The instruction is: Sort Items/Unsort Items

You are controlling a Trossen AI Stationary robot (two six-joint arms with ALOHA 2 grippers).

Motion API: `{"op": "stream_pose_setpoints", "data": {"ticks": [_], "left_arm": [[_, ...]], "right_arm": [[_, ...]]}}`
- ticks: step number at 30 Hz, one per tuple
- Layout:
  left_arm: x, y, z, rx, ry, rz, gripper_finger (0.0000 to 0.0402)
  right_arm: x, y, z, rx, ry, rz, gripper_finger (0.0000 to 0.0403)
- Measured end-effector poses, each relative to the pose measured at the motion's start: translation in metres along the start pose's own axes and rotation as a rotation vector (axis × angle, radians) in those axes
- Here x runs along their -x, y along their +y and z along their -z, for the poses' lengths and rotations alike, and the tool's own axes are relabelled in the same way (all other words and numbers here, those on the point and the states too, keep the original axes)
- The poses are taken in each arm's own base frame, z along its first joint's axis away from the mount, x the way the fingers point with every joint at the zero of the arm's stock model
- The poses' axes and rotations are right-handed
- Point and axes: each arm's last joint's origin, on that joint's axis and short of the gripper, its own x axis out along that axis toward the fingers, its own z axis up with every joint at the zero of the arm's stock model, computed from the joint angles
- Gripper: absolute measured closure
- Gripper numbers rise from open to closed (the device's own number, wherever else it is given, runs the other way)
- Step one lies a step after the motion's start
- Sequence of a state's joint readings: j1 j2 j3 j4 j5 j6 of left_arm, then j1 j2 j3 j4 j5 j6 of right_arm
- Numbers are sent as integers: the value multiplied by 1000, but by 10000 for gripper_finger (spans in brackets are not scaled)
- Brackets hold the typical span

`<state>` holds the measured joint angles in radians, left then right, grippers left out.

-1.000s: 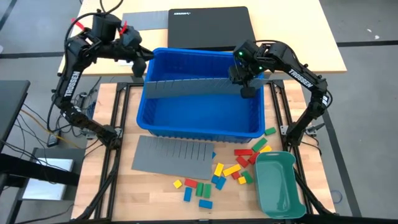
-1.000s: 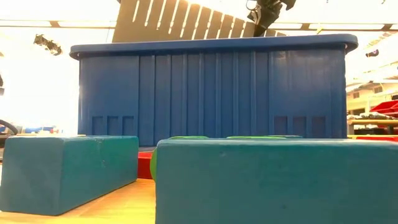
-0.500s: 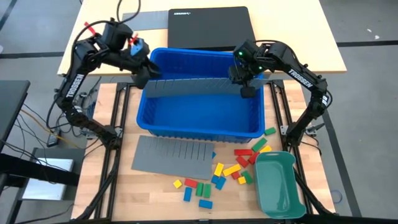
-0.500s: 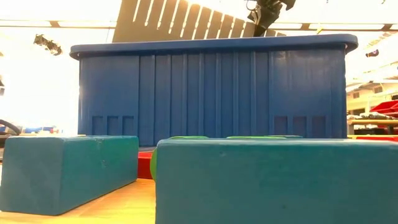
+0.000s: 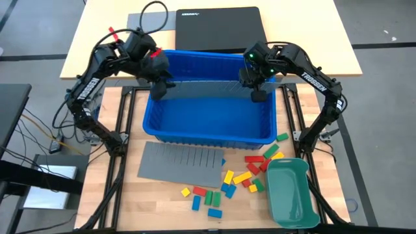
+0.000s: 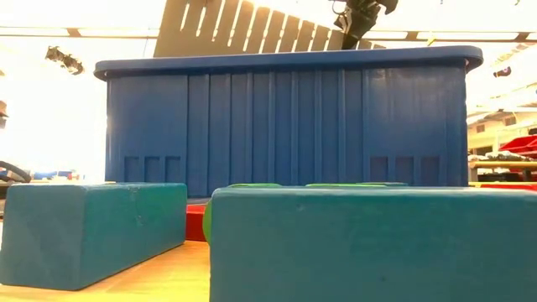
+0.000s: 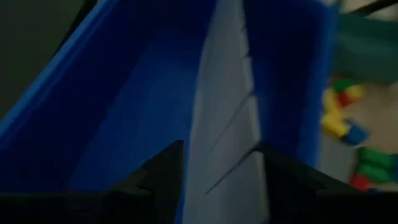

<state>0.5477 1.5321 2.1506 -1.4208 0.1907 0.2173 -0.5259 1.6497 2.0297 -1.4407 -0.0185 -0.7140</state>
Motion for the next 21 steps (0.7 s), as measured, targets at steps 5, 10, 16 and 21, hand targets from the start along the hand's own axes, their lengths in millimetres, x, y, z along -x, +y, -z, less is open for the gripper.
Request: {"op": "stream_pose_setpoints", "data": {"ticks": [5,10,16,21], "left_arm": [[-11,2,-1,-73,54,-57,234],[-17,0,-2,-208,107,-107,321],[-17,2,-2,-236,125,-171,389],[-13,2,-3,-237,99,-183,394]], "right_arm": [[-1,0,0,-6,5,4,403],[1,2,0,-7,19,18,403],[9,4,0,-4,-8,46,403],[20,4,0,-13,-37,70,403]]}}
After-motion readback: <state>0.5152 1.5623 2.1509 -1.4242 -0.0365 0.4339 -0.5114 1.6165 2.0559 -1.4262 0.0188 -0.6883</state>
